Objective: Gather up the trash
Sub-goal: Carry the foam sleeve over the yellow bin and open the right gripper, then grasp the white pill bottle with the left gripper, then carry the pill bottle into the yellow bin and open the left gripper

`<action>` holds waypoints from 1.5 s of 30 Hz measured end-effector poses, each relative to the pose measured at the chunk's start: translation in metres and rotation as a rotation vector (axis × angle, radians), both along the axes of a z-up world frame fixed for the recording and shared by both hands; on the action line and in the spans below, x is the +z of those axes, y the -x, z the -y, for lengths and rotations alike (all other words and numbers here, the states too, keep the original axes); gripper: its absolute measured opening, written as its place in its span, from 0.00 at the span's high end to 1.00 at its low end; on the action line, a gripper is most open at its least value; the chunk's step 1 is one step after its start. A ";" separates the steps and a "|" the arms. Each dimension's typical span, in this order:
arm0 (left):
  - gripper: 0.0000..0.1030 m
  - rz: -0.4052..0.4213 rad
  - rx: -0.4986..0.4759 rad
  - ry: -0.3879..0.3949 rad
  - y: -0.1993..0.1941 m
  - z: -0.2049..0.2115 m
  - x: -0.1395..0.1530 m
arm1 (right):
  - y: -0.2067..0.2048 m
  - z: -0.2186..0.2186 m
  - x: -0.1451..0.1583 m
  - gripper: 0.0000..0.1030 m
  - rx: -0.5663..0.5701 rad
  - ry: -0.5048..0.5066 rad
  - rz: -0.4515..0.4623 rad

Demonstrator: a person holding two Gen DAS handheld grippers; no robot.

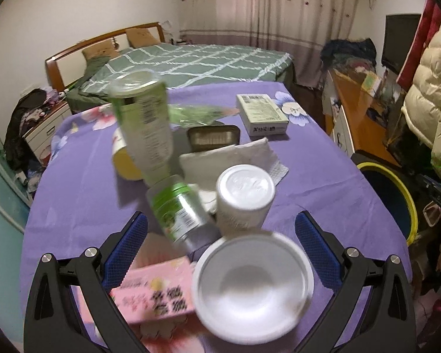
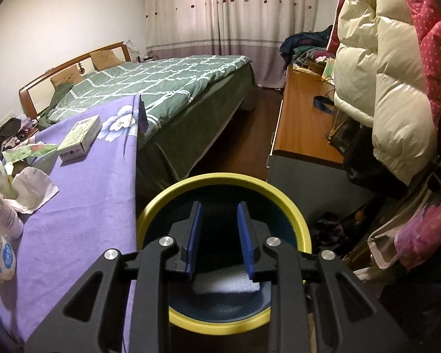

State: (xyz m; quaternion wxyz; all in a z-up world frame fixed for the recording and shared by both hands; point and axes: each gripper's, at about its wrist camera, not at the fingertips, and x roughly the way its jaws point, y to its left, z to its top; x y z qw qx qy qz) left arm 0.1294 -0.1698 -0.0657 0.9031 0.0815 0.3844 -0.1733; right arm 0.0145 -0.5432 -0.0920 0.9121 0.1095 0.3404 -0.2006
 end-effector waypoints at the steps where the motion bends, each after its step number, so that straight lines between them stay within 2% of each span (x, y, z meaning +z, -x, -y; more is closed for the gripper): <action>1: 0.08 -0.004 -0.006 -0.009 -0.004 0.005 -0.002 | -0.001 0.000 -0.001 0.77 0.000 -0.004 -0.003; 5: 0.20 -0.041 -0.020 -0.014 -0.023 0.016 -0.008 | -0.002 0.002 -0.007 0.76 0.000 -0.018 -0.008; 10: 0.31 -0.057 -0.037 -0.030 -0.036 0.026 -0.013 | -0.001 0.007 -0.011 0.76 -0.005 -0.037 -0.010; 14: 0.54 -0.090 -0.063 -0.015 -0.039 0.030 -0.017 | 0.001 0.010 -0.011 0.76 -0.011 -0.049 -0.004; 19: 0.54 -0.064 -0.085 -0.003 -0.035 0.037 -0.009 | 0.006 0.014 -0.013 0.76 -0.023 -0.064 0.002; 26: 0.54 -0.008 -0.139 0.009 -0.019 0.059 0.024 | 0.019 0.013 -0.017 0.76 -0.038 -0.070 0.007; 33: 0.54 0.016 -0.271 0.046 0.008 0.121 0.047 | 0.040 0.009 -0.014 0.76 -0.058 -0.032 0.020; 38: 0.54 -0.003 -0.344 0.047 0.021 0.178 0.041 | 0.056 0.013 -0.009 0.76 -0.079 -0.004 0.039; 41: 0.54 -0.025 -0.377 0.039 0.026 0.216 0.028 | 0.069 0.021 -0.008 0.69 -0.103 -0.004 0.053; 45: 0.54 -0.051 -0.418 0.020 0.030 0.256 0.010 | 0.086 0.033 -0.008 0.68 -0.148 0.005 0.060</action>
